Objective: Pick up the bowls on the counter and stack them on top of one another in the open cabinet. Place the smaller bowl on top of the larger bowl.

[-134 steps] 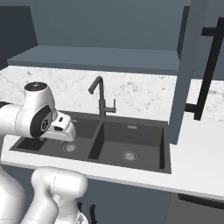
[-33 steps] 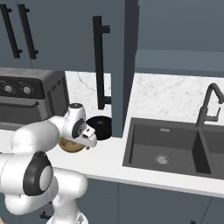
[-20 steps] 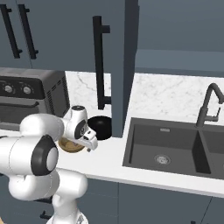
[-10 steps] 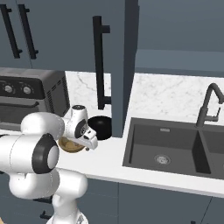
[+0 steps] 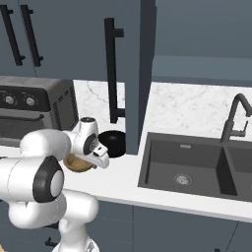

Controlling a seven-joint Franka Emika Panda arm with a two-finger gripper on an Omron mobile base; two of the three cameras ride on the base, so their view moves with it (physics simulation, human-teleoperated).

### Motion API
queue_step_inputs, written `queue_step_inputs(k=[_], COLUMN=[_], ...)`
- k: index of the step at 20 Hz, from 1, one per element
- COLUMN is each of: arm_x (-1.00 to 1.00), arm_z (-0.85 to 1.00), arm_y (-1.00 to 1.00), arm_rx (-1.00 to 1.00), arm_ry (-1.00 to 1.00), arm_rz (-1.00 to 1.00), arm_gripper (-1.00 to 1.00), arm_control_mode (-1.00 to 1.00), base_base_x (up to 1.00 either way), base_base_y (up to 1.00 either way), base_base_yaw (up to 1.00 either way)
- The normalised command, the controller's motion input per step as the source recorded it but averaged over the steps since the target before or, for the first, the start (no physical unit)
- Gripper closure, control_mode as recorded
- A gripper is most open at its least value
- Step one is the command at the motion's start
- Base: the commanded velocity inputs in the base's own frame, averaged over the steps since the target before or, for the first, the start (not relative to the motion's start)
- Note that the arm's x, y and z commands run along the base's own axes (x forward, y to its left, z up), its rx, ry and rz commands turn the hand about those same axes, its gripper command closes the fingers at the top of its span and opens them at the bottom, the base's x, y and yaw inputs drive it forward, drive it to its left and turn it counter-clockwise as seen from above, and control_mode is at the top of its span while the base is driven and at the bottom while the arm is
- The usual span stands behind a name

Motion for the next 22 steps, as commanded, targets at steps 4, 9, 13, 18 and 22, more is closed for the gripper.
queue_step_inputs(k=[4, 9, 13, 18, 22], arm_x=[-0.57, -0.18, 0.39, 0.53, 0.62], arm_z=[0.53, 0.74, 0.57, 0.67, 0.54], arm_y=[0.0, 0.0, 0.0, -0.01, -0.28], arm_rx=[0.0, 0.0, -0.01, 0.0, 0.0], arm_ry=[-0.16, -0.2, -0.07, 0.0, 0.06], arm_rz=[-0.13, -0.2, -0.25, -0.27, -0.12], arm_gripper=[1.0, 1.0, 1.0, 1.0, 1.0], arm_control_mode=[-1.0, -1.0, -1.0, -1.0, -1.0], base_base_x=[0.0, 0.0, 0.0, 0.0, 0.0], base_base_y=[0.0, 0.0, 0.0, 0.0, 0.0], base_base_yaw=[0.0, 0.0, 0.0, 0.0, 0.0])
